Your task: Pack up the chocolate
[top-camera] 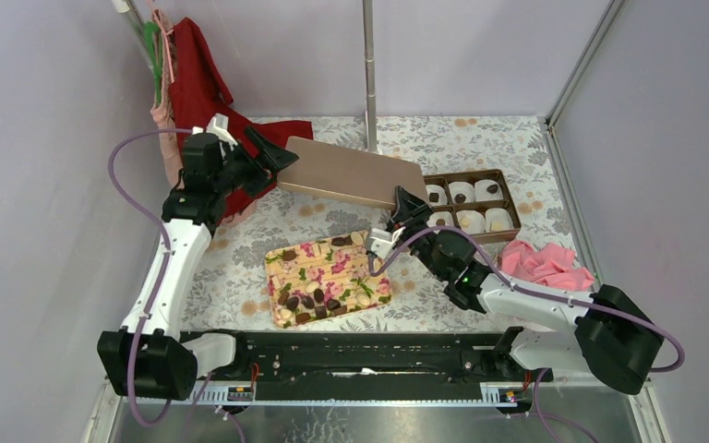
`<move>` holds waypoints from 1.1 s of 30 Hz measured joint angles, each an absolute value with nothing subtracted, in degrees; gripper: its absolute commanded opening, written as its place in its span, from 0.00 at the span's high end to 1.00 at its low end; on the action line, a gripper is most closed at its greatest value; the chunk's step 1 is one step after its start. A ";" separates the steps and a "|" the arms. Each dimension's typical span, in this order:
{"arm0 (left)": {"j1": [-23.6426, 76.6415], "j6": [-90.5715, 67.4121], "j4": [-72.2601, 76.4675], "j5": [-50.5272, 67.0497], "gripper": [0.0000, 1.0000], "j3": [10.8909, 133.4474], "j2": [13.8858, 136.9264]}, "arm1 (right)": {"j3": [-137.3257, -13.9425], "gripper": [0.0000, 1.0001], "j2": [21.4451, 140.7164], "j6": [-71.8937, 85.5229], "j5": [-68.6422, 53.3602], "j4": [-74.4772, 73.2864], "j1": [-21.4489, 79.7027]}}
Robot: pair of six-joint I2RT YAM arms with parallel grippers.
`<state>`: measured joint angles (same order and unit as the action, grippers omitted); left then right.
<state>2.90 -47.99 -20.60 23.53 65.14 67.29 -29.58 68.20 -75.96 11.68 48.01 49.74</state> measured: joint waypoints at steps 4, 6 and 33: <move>2.90 -47.79 -20.67 25.39 0.14 64.03 67.66 | -28.97 1.00 69.58 -78.89 12.53 52.58 49.98; 2.87 -47.92 -20.40 26.59 0.18 63.20 67.66 | -28.93 1.00 70.28 -80.25 12.64 54.08 50.02; 1.91 -62.94 -5.08 34.15 0.98 53.28 68.71 | -25.04 0.49 72.47 -81.03 14.98 59.59 51.75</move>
<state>1.91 -62.94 -5.08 34.15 53.28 68.71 -25.04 72.47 -81.03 14.98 59.59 51.75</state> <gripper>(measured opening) 0.337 0.412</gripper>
